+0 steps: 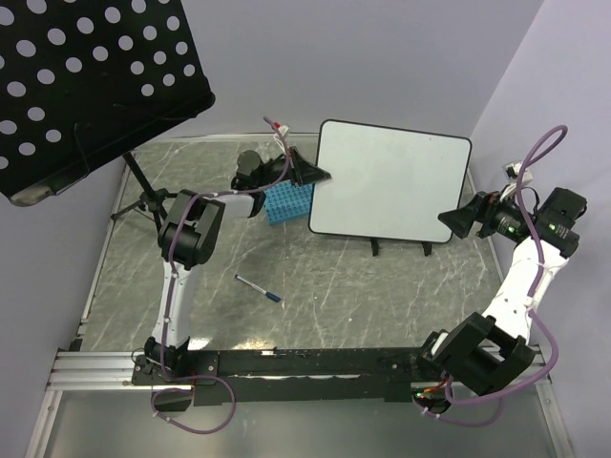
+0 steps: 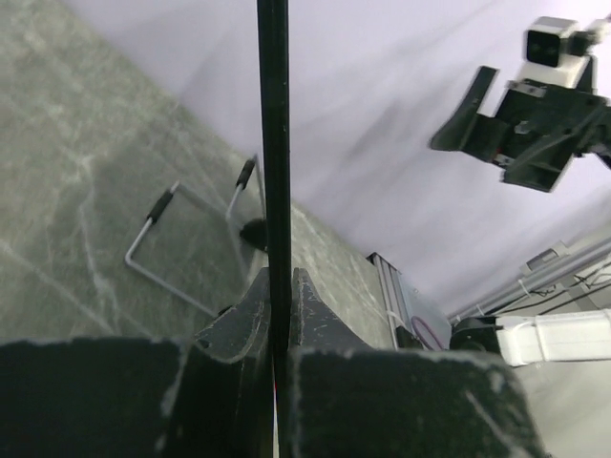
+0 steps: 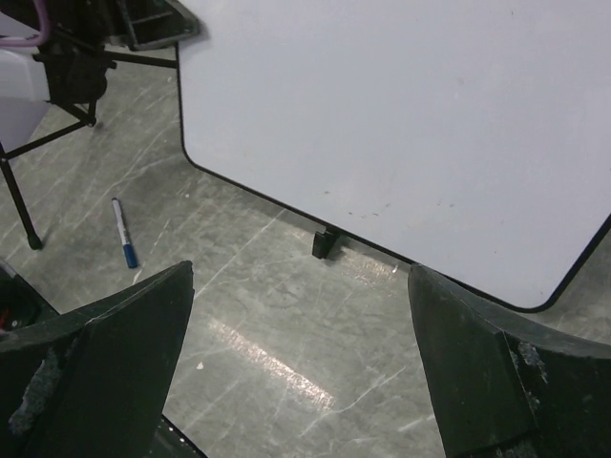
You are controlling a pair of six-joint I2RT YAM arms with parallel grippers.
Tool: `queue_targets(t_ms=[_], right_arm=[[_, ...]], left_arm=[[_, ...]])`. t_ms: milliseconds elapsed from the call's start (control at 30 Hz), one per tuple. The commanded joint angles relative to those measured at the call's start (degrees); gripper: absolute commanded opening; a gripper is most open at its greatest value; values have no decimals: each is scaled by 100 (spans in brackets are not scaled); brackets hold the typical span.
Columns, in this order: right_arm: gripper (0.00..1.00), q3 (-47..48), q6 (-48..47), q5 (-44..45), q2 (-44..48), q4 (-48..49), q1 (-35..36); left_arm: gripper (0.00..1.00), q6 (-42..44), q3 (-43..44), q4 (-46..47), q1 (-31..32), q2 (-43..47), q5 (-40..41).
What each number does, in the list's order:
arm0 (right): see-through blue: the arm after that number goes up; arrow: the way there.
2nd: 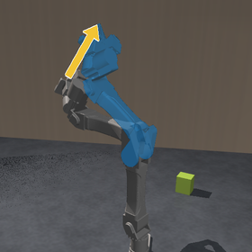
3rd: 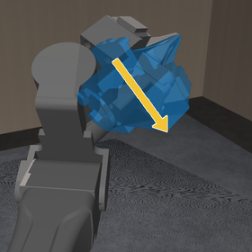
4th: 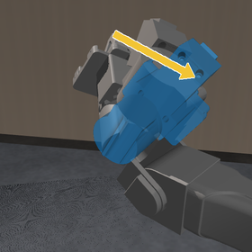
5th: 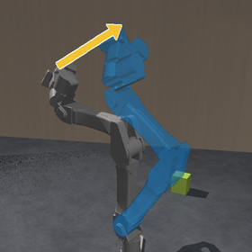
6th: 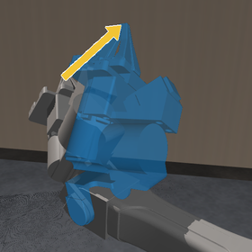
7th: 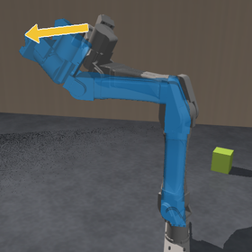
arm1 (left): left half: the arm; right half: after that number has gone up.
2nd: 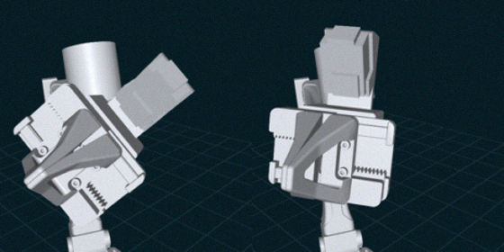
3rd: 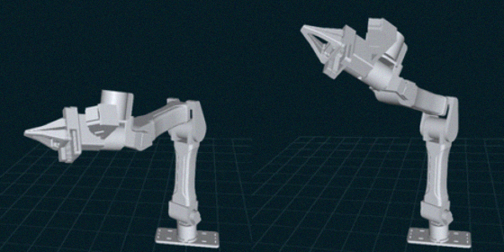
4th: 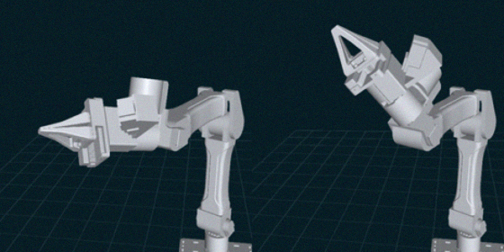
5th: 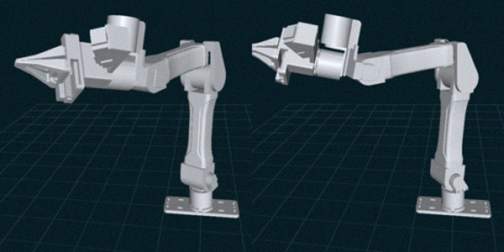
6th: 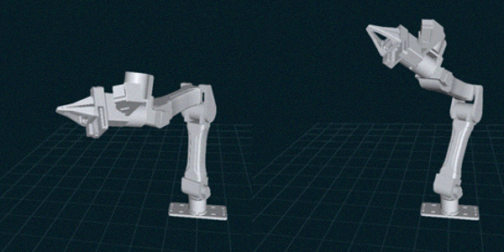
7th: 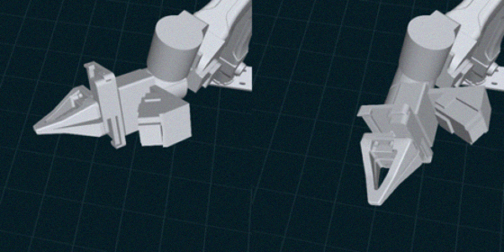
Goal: Write a sentence on the whiteboard
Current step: Put down the whiteboard on the whiteboard stand.
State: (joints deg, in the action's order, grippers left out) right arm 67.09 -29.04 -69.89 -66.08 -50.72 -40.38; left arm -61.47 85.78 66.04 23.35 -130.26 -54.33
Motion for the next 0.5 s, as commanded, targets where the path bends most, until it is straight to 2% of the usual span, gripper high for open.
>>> queue_targets(t_ms=[0,233,467], right_arm=[[100,-38,-102,-192,69,18,4],[100,-82,-93,-201,52,1,4],[100,-196,-67,-280,34,53,4]], left_arm=[[1,-5,449,981,73,27,625],[1,4,229,1446,99,-193,669],[1,320,-579,1947,152,-70,713]])
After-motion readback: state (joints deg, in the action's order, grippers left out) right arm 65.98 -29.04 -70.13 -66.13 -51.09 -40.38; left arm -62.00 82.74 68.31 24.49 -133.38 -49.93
